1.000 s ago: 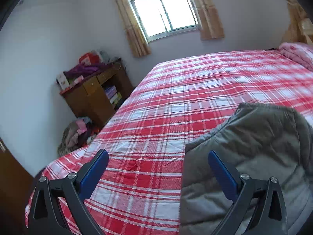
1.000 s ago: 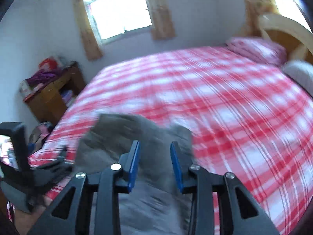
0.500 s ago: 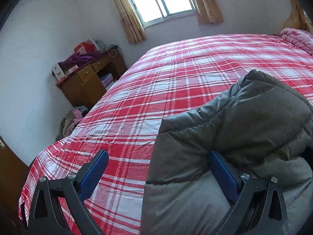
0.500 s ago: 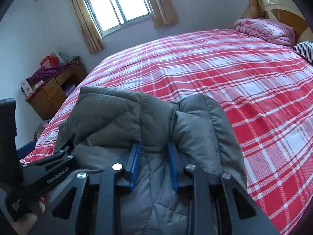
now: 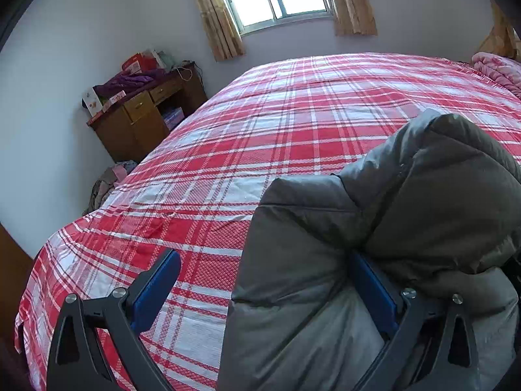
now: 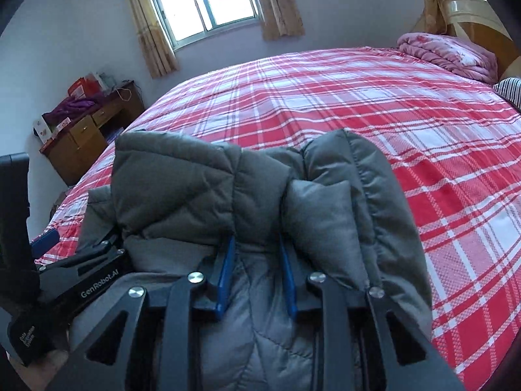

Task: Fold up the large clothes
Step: 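Grasp the folded jacket bundle with the right gripper and lift it, then grasp the bundle with the left gripper while the right gripper holds it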

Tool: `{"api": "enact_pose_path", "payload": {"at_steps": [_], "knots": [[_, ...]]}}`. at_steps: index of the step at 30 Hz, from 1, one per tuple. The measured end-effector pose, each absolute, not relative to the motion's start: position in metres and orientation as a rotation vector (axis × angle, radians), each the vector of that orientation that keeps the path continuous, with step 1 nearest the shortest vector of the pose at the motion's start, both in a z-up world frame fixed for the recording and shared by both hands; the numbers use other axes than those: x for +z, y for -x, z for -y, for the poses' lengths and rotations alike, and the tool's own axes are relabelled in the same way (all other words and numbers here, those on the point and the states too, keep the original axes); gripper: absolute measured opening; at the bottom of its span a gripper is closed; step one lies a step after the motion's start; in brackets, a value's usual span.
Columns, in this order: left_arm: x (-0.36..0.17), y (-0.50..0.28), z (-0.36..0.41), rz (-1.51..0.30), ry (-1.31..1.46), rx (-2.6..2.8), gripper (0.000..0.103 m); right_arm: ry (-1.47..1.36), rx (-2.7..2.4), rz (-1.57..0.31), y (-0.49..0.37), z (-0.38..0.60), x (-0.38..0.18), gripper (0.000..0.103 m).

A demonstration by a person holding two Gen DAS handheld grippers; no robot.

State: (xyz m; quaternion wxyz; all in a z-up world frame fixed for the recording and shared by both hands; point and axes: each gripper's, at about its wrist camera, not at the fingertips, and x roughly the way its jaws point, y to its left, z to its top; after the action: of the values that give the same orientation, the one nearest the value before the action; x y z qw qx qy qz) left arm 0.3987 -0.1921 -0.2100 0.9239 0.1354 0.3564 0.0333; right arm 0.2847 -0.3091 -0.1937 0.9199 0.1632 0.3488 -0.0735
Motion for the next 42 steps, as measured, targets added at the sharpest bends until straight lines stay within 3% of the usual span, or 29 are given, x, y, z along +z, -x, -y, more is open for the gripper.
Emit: {"api": "enact_pose_path", "payload": {"at_steps": [42], "knots": [[-0.22,-0.408,0.19,-0.785,-0.272,0.063,0.102,-0.165,-0.248,-0.82,-0.303,0.285,-0.204,0.029]]}}
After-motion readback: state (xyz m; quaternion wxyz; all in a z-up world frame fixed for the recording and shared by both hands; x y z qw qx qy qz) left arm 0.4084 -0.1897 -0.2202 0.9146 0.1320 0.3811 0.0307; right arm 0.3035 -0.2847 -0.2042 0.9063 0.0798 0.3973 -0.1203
